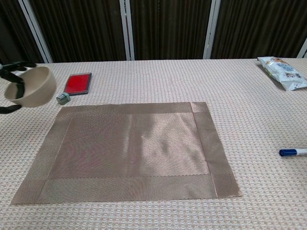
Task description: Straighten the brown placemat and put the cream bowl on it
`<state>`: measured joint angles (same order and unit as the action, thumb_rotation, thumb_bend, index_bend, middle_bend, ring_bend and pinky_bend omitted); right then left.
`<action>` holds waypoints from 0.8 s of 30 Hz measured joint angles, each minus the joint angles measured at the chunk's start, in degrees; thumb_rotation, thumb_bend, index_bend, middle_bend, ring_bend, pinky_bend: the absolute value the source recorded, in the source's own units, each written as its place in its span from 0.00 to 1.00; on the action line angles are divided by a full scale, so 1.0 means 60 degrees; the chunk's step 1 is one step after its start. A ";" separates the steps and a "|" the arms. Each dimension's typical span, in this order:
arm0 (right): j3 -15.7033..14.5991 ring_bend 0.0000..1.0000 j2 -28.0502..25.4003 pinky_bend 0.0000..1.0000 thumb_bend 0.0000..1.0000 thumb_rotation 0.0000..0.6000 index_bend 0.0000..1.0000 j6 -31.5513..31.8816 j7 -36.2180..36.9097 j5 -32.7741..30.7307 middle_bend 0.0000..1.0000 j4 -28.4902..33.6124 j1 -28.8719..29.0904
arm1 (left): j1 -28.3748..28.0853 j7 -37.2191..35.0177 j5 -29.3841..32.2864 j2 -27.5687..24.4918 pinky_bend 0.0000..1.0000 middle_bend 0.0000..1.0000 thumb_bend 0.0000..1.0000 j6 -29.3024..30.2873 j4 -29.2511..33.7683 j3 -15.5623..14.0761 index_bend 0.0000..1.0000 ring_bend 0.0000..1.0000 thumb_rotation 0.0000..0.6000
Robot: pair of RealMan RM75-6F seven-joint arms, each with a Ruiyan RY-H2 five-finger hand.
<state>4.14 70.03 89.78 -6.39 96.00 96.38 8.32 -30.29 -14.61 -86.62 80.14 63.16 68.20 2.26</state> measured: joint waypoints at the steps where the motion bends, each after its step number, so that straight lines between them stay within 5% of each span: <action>1: 0.0007 0.00 -0.0003 0.00 0.00 1.00 0.00 0.0003 0.0006 -0.0019 0.00 -0.0001 -0.0003 | -0.0130 0.0210 -0.0035 0.0002 0.00 0.00 0.35 -0.0111 0.0404 0.0017 0.64 0.00 1.00; 7: 0.0094 0.00 -0.0092 0.00 0.00 1.00 0.00 0.0022 0.0164 -0.0289 0.00 -0.0105 -0.0054 | -0.1105 0.1929 0.0228 0.0637 0.00 0.00 0.35 -0.1471 0.1975 0.0272 0.64 0.00 1.00; 18: 0.0205 0.00 -0.0296 0.00 0.00 1.00 0.00 0.0160 0.0560 -0.0566 0.00 -0.0241 -0.0189 | -0.1990 0.3996 0.1998 0.2363 0.00 0.00 0.35 -0.2771 0.2028 0.0703 0.63 0.00 1.00; 22: 0.0229 0.00 -0.0324 0.00 0.00 1.00 0.00 0.0168 0.0624 -0.0583 0.00 -0.0230 -0.0191 | -0.2107 0.4397 0.2301 0.2648 0.00 0.00 0.18 -0.2813 0.1915 0.0776 0.41 0.00 1.00; 24: 0.0241 0.00 -0.0340 0.00 0.00 1.00 0.00 0.0162 0.0669 -0.0586 0.00 -0.0217 -0.0182 | -0.2153 0.4575 0.2372 0.2733 0.00 0.00 0.01 -0.2792 0.1878 0.0784 0.08 0.00 1.00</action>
<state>5.59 67.99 90.75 -2.37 92.49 95.07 7.23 -43.21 12.84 -72.39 96.54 46.41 79.47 6.96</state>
